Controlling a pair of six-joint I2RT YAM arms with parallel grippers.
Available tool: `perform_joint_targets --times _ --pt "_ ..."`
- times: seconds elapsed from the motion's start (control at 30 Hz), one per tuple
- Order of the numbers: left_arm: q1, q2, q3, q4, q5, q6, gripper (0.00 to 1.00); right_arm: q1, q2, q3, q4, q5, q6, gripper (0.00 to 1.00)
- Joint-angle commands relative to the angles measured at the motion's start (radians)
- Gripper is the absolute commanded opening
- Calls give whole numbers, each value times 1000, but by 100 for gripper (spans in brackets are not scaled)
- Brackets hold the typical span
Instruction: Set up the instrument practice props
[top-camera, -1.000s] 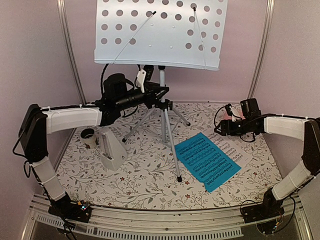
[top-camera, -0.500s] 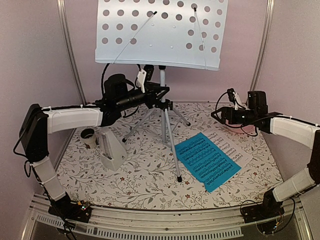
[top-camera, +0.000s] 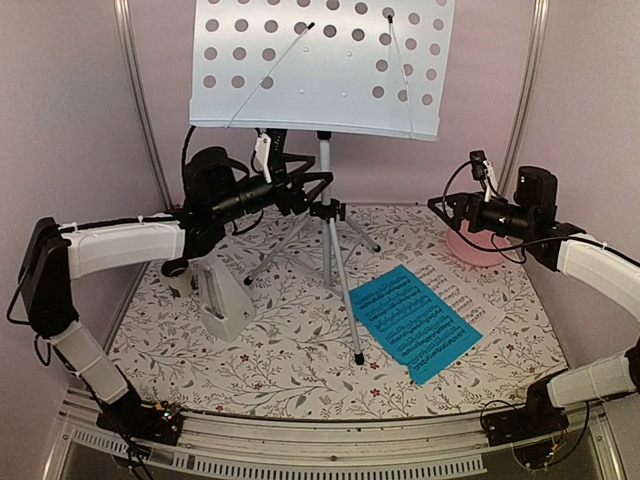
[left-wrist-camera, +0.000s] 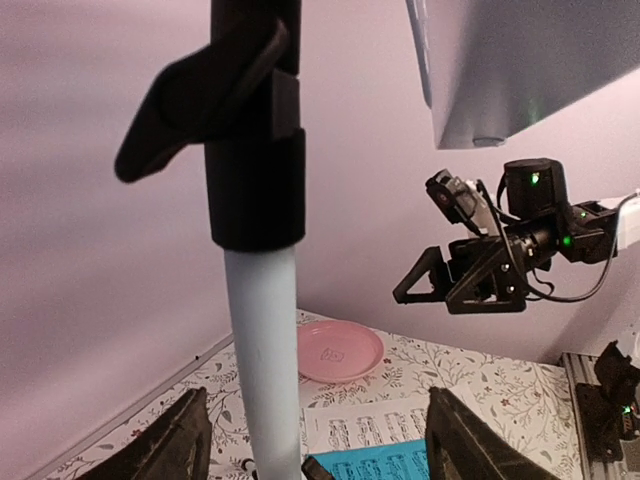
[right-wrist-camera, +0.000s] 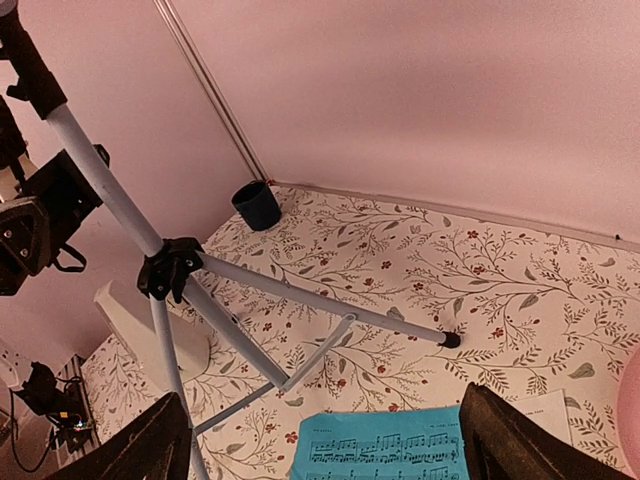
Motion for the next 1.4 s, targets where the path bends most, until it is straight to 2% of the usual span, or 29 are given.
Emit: perform_joint_targets --times 0.0,0.07,0.27,0.37,0.5,0.67,0.8,0.93,1.03,1.1,1.37 --pt "19 -138 -118 -13 17 14 76 -2 -45 31 12 -31 5 97" --pt "36 -197 -204 -34 0 2 78 -9 -60 34 -1 -36 7 100" --pt "119 -409 -447 -99 -29 -52 79 -25 -93 69 -1 -82 20 99" --pt "173 -523 -526 -161 -75 -96 77 -28 -86 112 7 -113 33 99" --pt "233 -682 -591 -190 -25 -153 77 -34 -75 183 5 -147 51 100" --pt "279 -788 -470 -323 7 -118 78 -49 -56 266 7 -171 82 99" --pt "388 -815 -375 -320 112 -200 82 -49 6 358 27 -200 130 95" --pt "480 -777 -258 -335 234 -254 83 -52 57 414 79 -223 186 91" --pt "541 -722 -162 -314 356 -348 83 -52 89 448 115 -248 224 89" --pt "550 -682 -121 -274 408 -390 83 -52 124 476 133 -272 250 88" --pt "558 -539 33 -322 414 -347 78 -52 219 570 150 -340 281 82"
